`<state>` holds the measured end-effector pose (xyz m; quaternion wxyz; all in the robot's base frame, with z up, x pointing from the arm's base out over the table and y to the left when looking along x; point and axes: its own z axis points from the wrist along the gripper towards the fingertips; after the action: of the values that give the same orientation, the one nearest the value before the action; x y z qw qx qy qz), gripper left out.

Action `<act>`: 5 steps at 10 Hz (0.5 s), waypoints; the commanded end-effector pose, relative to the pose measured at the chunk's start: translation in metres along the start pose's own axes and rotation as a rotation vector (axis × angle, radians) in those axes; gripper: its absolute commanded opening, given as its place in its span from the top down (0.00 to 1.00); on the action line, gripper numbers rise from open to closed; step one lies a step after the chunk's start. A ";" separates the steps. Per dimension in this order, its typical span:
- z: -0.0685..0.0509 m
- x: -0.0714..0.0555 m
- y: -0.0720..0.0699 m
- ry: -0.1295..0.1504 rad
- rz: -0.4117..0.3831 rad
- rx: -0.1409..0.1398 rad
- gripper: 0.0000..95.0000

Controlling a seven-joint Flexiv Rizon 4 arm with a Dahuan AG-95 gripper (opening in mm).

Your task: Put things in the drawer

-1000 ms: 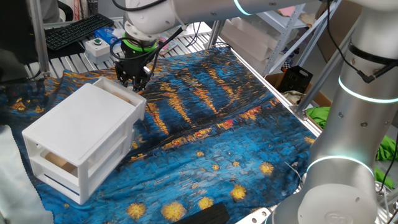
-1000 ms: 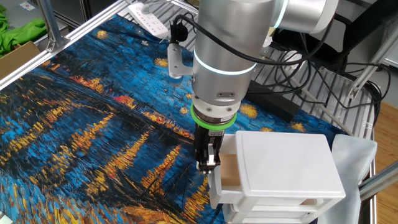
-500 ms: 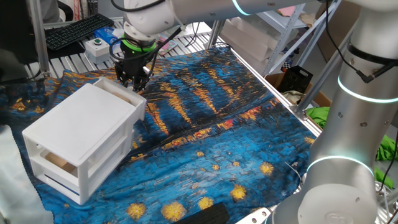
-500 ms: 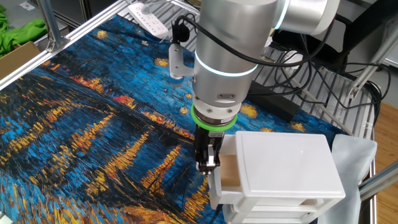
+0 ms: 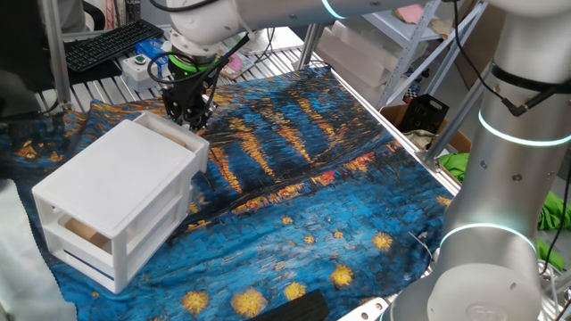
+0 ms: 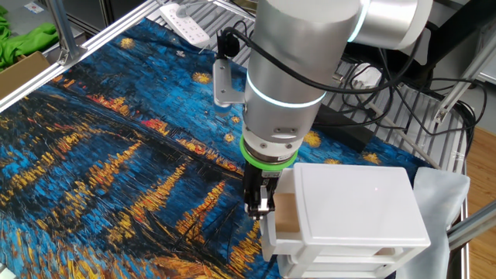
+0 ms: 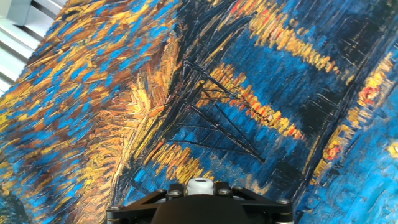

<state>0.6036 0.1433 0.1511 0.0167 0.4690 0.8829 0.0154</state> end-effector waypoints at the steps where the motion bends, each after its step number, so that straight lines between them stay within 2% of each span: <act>1: 0.000 0.001 -0.003 -0.003 0.005 0.003 1.00; 5: -0.002 0.004 -0.004 0.007 0.033 0.014 1.00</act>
<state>0.5991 0.1452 0.1536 0.0088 0.4838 0.8751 0.0110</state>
